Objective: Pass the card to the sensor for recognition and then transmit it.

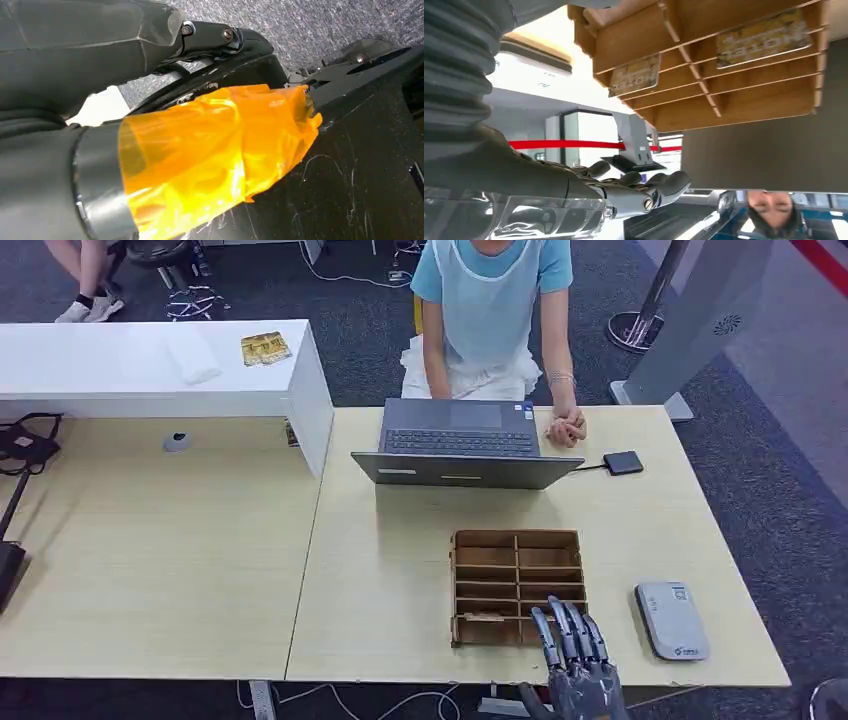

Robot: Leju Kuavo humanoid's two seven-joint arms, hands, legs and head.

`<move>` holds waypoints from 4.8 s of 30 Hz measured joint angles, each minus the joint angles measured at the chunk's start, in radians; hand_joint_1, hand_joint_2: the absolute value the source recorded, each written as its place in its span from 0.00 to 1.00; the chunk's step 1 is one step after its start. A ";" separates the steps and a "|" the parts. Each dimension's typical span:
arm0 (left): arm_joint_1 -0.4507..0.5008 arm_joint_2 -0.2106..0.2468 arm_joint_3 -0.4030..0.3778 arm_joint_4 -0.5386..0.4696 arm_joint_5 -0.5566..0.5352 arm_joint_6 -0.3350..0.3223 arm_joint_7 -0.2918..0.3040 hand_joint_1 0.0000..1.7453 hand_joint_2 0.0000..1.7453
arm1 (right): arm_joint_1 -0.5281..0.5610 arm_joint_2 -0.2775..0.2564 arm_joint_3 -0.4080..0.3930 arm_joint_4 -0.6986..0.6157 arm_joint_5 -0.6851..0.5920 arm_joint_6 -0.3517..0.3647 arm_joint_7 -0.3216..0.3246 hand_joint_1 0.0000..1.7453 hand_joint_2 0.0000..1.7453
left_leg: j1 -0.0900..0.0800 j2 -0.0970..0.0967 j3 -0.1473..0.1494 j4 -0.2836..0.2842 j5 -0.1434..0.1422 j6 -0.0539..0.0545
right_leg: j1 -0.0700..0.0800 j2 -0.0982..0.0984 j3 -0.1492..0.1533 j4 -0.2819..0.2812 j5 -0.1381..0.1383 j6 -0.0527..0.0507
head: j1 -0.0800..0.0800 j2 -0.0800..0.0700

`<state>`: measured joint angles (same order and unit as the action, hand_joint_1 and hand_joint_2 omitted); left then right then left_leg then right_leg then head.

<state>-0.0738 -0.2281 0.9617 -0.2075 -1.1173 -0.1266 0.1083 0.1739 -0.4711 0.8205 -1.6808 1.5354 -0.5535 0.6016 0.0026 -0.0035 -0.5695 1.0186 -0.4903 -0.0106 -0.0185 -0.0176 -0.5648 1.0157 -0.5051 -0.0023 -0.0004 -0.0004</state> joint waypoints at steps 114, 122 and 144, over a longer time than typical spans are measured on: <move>0.000 -0.005 0.037 0.000 -0.005 -0.022 -0.047 0.00 0.00 | -0.040 0.052 -0.243 0.151 -0.164 0.050 -0.274 0.08 1.00 | 0.000 0.000 0.000 0.000 0.000 0.000 | 0.000 0.000 0.000 0.000 0.000 0.000 | 0.000 0.000; 0.000 -0.005 0.037 0.000 -0.005 -0.022 -0.047 0.00 0.00 | -0.044 0.053 -0.243 0.151 -0.163 0.052 -0.274 0.12 1.00 | 0.000 0.000 0.000 0.000 0.000 0.000 | 0.000 0.000 0.000 0.000 0.000 0.000 | 0.000 0.000; -0.001 -0.005 0.039 0.000 -0.002 -0.023 -0.039 0.00 0.00 | -0.072 0.084 -0.242 0.169 -0.148 0.053 -0.292 0.07 1.00 | 0.000 0.000 0.000 0.000 0.000 0.000 | 0.000 0.000 0.000 0.000 0.000 0.000 | 0.000 0.000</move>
<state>-0.0746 -0.2331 1.0010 -0.2075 -1.1196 -0.1495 0.0694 0.1018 -0.3868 0.5787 -1.5118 1.3878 -0.5001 0.3094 0.0025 -0.0039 -0.5697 1.0186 -0.4904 -0.0105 -0.0187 -0.0177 -0.5648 1.0158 -0.5051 -0.0023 -0.0004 -0.0004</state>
